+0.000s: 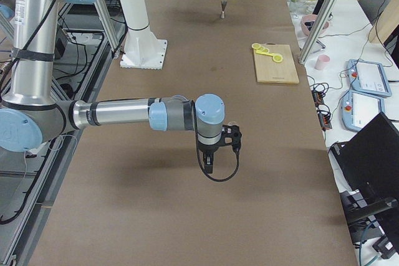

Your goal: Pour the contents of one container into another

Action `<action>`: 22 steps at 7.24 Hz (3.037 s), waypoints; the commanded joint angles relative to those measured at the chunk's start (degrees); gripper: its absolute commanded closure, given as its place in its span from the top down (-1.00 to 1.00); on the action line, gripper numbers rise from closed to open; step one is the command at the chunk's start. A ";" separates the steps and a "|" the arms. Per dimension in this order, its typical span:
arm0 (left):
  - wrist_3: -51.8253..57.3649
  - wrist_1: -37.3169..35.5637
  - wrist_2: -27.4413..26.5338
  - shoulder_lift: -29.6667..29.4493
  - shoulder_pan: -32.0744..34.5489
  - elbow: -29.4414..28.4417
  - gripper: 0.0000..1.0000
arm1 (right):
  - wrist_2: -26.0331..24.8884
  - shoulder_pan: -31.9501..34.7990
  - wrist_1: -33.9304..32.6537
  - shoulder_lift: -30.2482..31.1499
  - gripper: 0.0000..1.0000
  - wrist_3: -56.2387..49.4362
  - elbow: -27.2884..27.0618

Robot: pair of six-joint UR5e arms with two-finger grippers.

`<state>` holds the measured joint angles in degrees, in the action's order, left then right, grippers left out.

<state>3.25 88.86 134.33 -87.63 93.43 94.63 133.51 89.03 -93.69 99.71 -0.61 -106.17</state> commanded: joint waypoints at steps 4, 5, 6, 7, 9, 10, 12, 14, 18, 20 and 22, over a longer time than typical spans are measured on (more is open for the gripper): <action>0.09 0.18 0.06 -0.09 0.00 0.11 0.99 | -0.09 0.00 0.00 0.05 1.00 0.00 0.17; 0.09 0.18 0.06 -0.09 0.00 0.11 0.99 | 0.00 0.00 0.00 0.05 1.00 0.00 0.17; 0.09 0.26 -0.03 -0.09 0.00 0.02 0.99 | 0.00 0.00 0.00 -0.04 1.00 0.00 0.00; 0.09 0.26 -0.03 -0.18 0.00 0.11 0.99 | 0.00 0.00 0.00 -0.04 1.00 0.00 0.00; 0.26 0.35 -0.03 -0.09 0.00 0.29 0.99 | 0.00 0.00 0.00 0.05 1.00 0.00 0.00; 0.26 0.27 -0.03 0.00 0.00 0.03 0.99 | 0.00 0.00 0.00 -0.04 1.00 0.00 0.00; 0.35 0.44 -0.03 0.70 0.00 -0.15 0.99 | 0.26 0.00 0.00 -0.04 1.00 0.00 -0.09; 0.35 0.53 0.06 0.44 0.00 -0.07 0.99 | 0.18 0.00 0.00 0.05 1.00 0.00 0.00; -0.61 0.35 -0.03 -0.44 0.00 -0.15 0.97 | 0.00 0.00 0.00 0.05 1.00 0.09 0.17; -0.35 0.53 0.06 -2.53 0.00 0.46 0.97 | -0.09 0.00 0.00 0.05 1.00 0.18 0.26; -0.35 2.45 0.15 -3.60 -0.09 0.37 0.97 | 0.00 0.00 0.00 0.05 1.00 0.00 0.00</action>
<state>2.88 90.25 134.40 -90.60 93.41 94.95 133.44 89.03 -93.69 99.79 -0.52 -106.02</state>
